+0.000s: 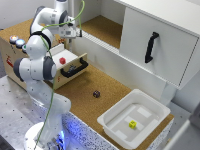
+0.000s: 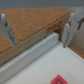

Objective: Switch off the green light

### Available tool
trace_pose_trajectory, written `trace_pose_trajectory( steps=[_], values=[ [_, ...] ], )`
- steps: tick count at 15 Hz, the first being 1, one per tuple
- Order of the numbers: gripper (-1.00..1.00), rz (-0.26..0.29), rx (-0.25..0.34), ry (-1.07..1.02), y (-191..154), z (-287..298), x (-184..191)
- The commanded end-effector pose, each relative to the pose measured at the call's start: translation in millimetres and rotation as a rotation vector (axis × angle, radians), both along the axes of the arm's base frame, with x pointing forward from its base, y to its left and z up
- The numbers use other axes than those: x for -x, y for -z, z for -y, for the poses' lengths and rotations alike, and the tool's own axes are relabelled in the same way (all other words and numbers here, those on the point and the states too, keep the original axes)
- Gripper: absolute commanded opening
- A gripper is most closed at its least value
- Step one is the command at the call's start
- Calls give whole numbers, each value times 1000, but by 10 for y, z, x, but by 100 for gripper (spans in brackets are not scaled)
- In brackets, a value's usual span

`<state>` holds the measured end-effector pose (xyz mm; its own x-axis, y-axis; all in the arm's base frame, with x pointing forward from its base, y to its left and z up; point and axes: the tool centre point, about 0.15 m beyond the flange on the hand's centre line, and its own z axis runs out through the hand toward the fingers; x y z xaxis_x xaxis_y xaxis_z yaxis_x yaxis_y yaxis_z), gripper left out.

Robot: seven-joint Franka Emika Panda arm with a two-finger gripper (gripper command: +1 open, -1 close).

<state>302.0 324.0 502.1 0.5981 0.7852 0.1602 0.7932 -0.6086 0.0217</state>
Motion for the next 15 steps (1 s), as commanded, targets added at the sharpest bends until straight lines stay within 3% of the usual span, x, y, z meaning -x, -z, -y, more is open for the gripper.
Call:
trace_pose_trajectory(
  steps=[1, 5, 7, 11, 14, 15],
  values=[
    [100, -67, 165, -24, -179, -804, 355],
    [100, -108, 192, -65, -151, -981, 751],
    [100, -70, 194, -78, -97, -1069, 901],
    [100, -66, 125, -168, 35, -1283, 1294],
    [100, -33, 75, -263, 72, -1310, 1499],
    [-100, -32, 68, -272, 93, -1309, 1533]
  ],
)
